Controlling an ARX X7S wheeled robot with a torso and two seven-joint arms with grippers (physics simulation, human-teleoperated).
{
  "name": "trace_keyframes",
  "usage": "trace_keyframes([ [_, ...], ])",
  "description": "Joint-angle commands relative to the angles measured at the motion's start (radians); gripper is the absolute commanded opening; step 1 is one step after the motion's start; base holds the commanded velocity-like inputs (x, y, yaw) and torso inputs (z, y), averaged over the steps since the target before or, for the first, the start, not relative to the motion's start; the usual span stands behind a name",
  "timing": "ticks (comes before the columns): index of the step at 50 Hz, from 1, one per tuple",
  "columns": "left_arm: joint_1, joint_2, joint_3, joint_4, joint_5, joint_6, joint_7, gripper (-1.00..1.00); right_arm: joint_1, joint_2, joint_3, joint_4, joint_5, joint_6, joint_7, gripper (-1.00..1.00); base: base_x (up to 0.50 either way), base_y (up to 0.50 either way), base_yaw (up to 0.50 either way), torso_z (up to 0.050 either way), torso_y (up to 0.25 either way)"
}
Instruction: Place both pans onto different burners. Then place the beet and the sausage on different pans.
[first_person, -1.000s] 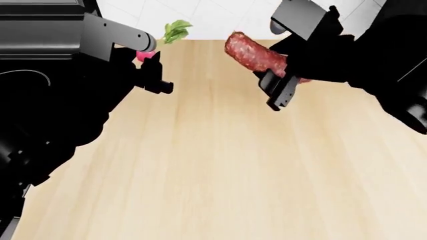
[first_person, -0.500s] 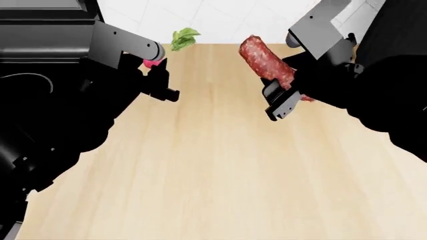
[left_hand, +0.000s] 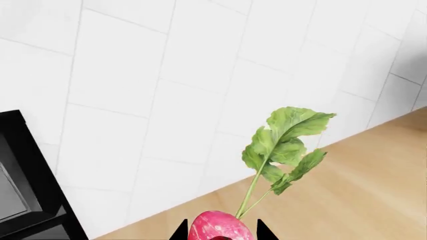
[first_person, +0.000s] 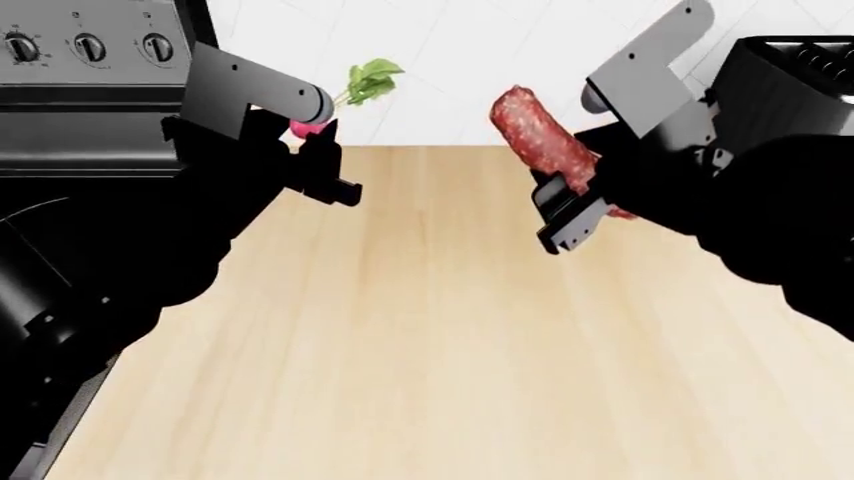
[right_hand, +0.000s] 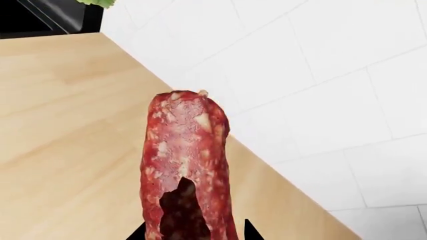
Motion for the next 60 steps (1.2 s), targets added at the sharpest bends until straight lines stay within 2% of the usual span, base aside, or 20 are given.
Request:
trace_keyframes([
  [1,-0.003,-0.004,-0.008,0.012,-0.009,-0.004,-0.014,-1.0,-0.015,0.001,0.008,-0.001,-0.006,-0.005,0.01,-1.0,0.0,0.0,0.0,0.0,0.25],
  [6,-0.006,-0.004,-0.009,0.014,-0.009,-0.004,-0.017,-1.0,-0.022,-0.001,0.013,0.002,-0.007,-0.015,0.016,-1.0,0.0,0.0,0.0,0.0,0.237],
  [17,-0.011,-0.007,-0.013,0.029,-0.011,-0.002,-0.02,-1.0,-0.025,-0.005,0.038,0.01,0.002,-0.013,0.045,-1.0,0.0,0.0,0.0,0.0,0.0],
  [34,-0.019,-0.013,-0.015,0.044,-0.016,-0.01,-0.027,-1.0,-0.03,0.005,0.041,-0.006,0.015,-0.013,0.047,-1.0,-0.38,0.0,0.0,0.0,0.0],
  [46,-0.026,-0.015,-0.02,0.05,-0.022,-0.014,-0.033,-1.0,-0.024,0.006,0.039,-0.009,0.016,-0.014,0.048,-1.0,0.0,0.0,0.0,0.0,0.0],
  [60,-0.026,-0.027,-0.027,0.07,-0.034,-0.022,-0.044,-1.0,-0.019,0.011,0.038,-0.032,0.031,0.0,0.052,-1.0,0.0,0.36,0.0,0.0,0.0],
])
